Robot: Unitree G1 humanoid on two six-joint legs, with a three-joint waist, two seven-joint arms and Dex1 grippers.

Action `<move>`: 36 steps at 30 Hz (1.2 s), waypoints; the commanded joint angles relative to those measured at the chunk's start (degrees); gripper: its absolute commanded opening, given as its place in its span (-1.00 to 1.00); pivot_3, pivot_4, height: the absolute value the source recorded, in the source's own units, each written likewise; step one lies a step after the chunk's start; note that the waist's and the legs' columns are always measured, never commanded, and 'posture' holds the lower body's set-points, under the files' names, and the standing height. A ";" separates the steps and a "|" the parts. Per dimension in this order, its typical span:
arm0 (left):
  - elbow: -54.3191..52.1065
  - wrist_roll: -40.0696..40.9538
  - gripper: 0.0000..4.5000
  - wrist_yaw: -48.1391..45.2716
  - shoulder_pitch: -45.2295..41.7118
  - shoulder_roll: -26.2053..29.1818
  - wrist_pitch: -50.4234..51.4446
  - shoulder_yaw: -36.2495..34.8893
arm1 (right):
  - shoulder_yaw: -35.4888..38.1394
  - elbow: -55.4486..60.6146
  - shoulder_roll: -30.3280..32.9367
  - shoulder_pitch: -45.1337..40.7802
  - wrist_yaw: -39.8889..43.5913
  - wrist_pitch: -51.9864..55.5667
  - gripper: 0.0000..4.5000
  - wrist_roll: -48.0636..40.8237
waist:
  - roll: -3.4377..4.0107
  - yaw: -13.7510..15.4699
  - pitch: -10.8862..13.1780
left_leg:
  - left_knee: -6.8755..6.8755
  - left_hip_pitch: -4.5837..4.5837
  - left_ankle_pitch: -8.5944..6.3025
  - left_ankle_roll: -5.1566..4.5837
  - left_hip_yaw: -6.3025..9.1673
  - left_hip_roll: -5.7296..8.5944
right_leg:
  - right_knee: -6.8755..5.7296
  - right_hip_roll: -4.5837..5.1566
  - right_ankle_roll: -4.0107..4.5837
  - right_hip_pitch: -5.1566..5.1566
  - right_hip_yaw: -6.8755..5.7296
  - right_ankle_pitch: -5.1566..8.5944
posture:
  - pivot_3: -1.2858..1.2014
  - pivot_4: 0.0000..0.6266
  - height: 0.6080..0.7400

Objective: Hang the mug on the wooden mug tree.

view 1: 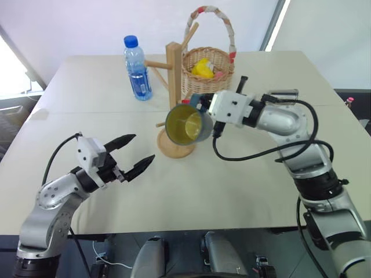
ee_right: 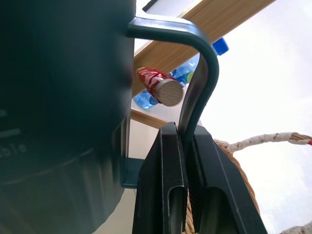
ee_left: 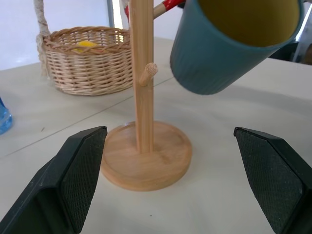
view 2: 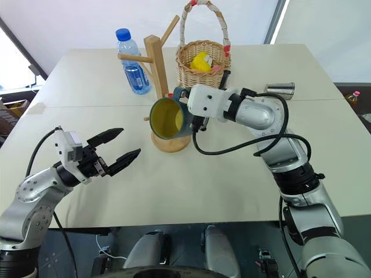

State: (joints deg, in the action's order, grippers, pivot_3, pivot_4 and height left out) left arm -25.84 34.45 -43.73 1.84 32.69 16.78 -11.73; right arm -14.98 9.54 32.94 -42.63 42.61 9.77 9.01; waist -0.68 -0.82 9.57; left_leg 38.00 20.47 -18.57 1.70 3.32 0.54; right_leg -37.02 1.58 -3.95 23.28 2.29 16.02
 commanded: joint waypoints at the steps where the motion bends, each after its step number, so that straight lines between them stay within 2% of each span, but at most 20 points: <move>1: -3.01 1.49 1.00 -0.15 -1.32 0.88 0.55 -0.63 | -0.76 -0.42 -1.66 -2.42 -0.69 0.79 -0.99 1.61 | 0.00 -0.04 0.00 | 0.00 0.00 0.00 0.00 0.00 0.00 | 0.00 0.00 0.00 0.00 0.00 0.00 | 0.03 -0.52 1.00; 11: -3.77 1.63 1.00 0.05 -1.82 0.95 1.37 -0.35 | -1.05 -2.10 -3.37 -2.67 -1.83 1.64 -0.99 4.24 | 0.00 -0.02 0.00 | -0.01 0.03 0.00 0.00 0.00 0.00 | 0.00 0.00 0.00 0.03 0.00 0.00 | 0.03 -0.52 1.00; 14: -3.69 1.46 1.00 0.15 -2.02 0.76 1.36 -0.07 | -0.26 -2.16 -3.56 -3.09 -2.69 1.37 -0.55 4.50 | 0.00 -0.02 0.00 | -0.01 0.02 0.00 0.00 0.00 0.00 | 0.00 -0.01 0.00 0.03 0.00 0.00 | 0.03 -0.52 1.00; 17: -3.53 1.37 1.00 0.24 -2.17 0.63 1.31 0.10 | 1.05 -1.60 -2.26 -3.34 -2.99 0.74 0.09 4.69 | 0.00 -0.03 0.00 | -0.01 0.02 0.00 0.00 0.00 0.00 | 0.00 -0.01 0.00 0.03 0.00 0.00 | 0.03 -0.52 1.00; 23: -2.64 1.46 1.00 0.85 -1.76 0.02 1.03 -0.50 | 8.11 2.29 3.87 -0.95 0.29 0.14 0.09 -0.41 | 0.00 0.13 0.01 | 0.00 0.07 0.00 0.00 0.00 0.03 | 0.05 0.03 0.00 0.03 -0.01 0.00 | 0.03 -0.52 1.00; 28: 0.37 0.63 1.00 2.22 -0.11 -1.08 1.13 -1.50 | 20.34 6.28 5.67 8.48 3.80 3.45 0.09 -13.79 | -0.02 0.11 -0.01 | -0.07 0.04 -0.01 0.00 0.01 0.02 | 0.10 0.01 0.00 -0.02 -0.01 0.00 | 0.03 -0.52 1.00; 32: 6.69 -4.83 1.00 8.17 0.78 -4.04 -1.50 -2.38 | 26.15 5.70 1.04 18.40 1.45 8.53 0.09 -22.24 | -0.02 0.13 -0.01 | -0.06 -0.02 -0.01 -0.01 0.01 0.01 | 0.08 0.02 -0.01 -0.09 0.00 0.00 | 0.03 -0.52 1.00; 36: 12.04 -9.72 1.00 14.87 -0.03 -7.28 -4.58 -3.82 | 26.67 1.05 -5.52 25.64 -4.18 4.32 0.09 -22.13 | -0.02 -0.06 0.00 | -0.04 -0.07 0.00 -0.01 -0.01 -0.01 | -0.03 -0.02 -0.01 -0.07 0.01 -0.01 | 0.03 -0.52 1.00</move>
State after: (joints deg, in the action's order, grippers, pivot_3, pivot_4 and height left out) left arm -13.99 26.53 -31.32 2.45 25.55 14.36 -13.17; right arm 10.18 10.66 28.27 -16.84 40.69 16.36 -12.18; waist -0.69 -0.88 9.56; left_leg 37.96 20.39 -18.58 1.69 3.31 0.53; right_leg -37.08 1.55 -3.96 23.23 2.30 16.02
